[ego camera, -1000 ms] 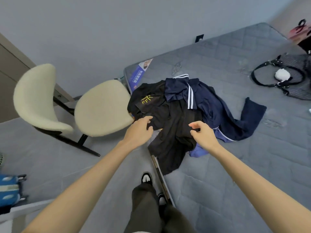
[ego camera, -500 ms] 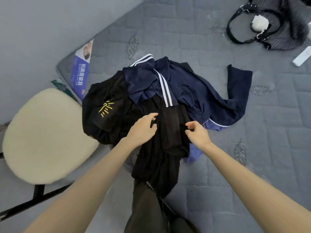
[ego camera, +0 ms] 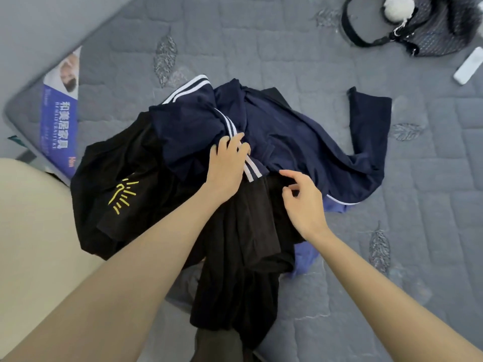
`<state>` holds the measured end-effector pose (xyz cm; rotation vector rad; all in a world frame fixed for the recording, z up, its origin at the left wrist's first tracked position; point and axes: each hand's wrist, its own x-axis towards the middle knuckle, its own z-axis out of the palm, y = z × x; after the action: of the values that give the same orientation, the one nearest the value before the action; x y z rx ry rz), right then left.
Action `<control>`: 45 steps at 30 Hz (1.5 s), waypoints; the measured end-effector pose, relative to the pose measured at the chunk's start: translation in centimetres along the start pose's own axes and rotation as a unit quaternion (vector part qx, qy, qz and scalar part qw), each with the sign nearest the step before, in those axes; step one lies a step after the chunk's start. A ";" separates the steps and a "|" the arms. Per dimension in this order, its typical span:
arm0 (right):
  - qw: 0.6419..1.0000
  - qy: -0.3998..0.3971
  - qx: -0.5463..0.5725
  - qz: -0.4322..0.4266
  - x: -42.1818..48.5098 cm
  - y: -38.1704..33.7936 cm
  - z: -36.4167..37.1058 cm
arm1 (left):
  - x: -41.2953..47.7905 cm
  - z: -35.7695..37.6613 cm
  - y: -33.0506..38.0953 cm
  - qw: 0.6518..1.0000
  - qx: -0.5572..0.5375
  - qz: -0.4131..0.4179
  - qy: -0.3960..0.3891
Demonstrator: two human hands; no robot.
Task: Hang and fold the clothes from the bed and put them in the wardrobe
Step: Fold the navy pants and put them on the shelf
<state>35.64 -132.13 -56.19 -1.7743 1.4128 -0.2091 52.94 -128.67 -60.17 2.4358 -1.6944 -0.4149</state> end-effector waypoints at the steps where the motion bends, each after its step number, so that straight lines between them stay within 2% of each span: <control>1: 1.000 0.008 -0.018 -0.015 0.4 0.1 0.1 | 0.1 -0.1 -0.1 1.000 -0.026 -0.008 0.016; 4: 0.994 0.003 -0.108 -0.023 2.1 0.9 0.6 | -1.2 -1.4 -0.8 0.979 -0.185 -0.083 0.021; 7: 0.983 -0.040 -0.180 0.021 3.3 1.1 1.6 | -5.8 -1.7 -2.4 0.962 -0.235 -0.137 0.002; 11: 0.970 0.047 -0.238 0.015 4.1 0.9 2.5 | -13.4 -1.5 -4.6 0.962 -0.182 -0.202 -0.013; 14: 0.988 0.045 -0.148 0.008 3.6 0.1 1.9 | -16.6 -1.0 -5.1 0.962 -0.061 -0.239 -0.115; 15: 0.992 0.034 -0.125 -0.011 3.3 -0.3 1.5 | -17.0 -1.0 -5.0 0.959 -0.052 -0.246 -0.134; 17: 0.995 0.006 -0.079 -0.055 2.3 -1.9 0.4 | -17.0 -1.7 -4.2 0.961 -0.094 -0.236 -0.110; 20: 0.988 -0.110 0.079 -0.067 0.4 -5.6 -2.0 | -15.4 -3.8 -1.7 0.964 -0.224 -0.139 -0.008; 23: 0.959 -0.240 0.152 0.006 -2.1 -7.4 -4.3 | -13.3 -5.8 0.9 0.943 -0.313 -0.074 0.084; 25: 0.939 -0.301 0.149 0.075 -3.3 -7.0 -5.4 | -12.2 -6.2 1.8 0.953 -0.286 -0.041 0.094; 28: 0.933 -0.313 0.112 0.140 -4.8 -5.3 -6.5 | -11.1 -5.5 2.7 0.978 -0.206 -0.036 -0.001; 30: 0.929 -0.299 0.135 0.174 -5.4 -3.8 -7.2 | -10.7 -4.8 3.0 0.981 -0.187 -0.030 -0.050; 33: 0.938 -0.264 0.159 0.159 -6.0 -1.9 -8.1 | -10.3 -4.8 3.6 0.957 -0.258 -0.063 -0.117; 35: 0.960 -0.236 0.089 0.123 -6.6 -1.5 -8.3 | -10.3 -5.0 3.9 0.933 -0.311 -0.110 -0.142; 37: 0.969 -0.223 0.036 0.103 -6.9 -1.2 -8.2 | -11.1 -5.1 4.1 0.932 -0.311 -0.134 -0.132; 39: 0.965 -0.228 0.045 0.123 -7.3 -1.4 -8.4 | -12.8 -5.1 4.3 0.931 -0.318 -0.149 -0.096; 43: 0.964 -0.229 0.070 0.119 -8.7 -2.5 -8.4 | -18.0 -5.3 5.9 0.934 -0.324 -0.130 0.084; 45: 0.964 -0.235 0.083 0.097 -9.8 -3.0 -8.5 | -20.9 -5.7 7.5 0.928 -0.345 -0.087 0.112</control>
<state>29.33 -127.80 -45.26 -1.4161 1.1730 0.1842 41.19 -112.00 -49.77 2.0048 -1.0066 -0.6033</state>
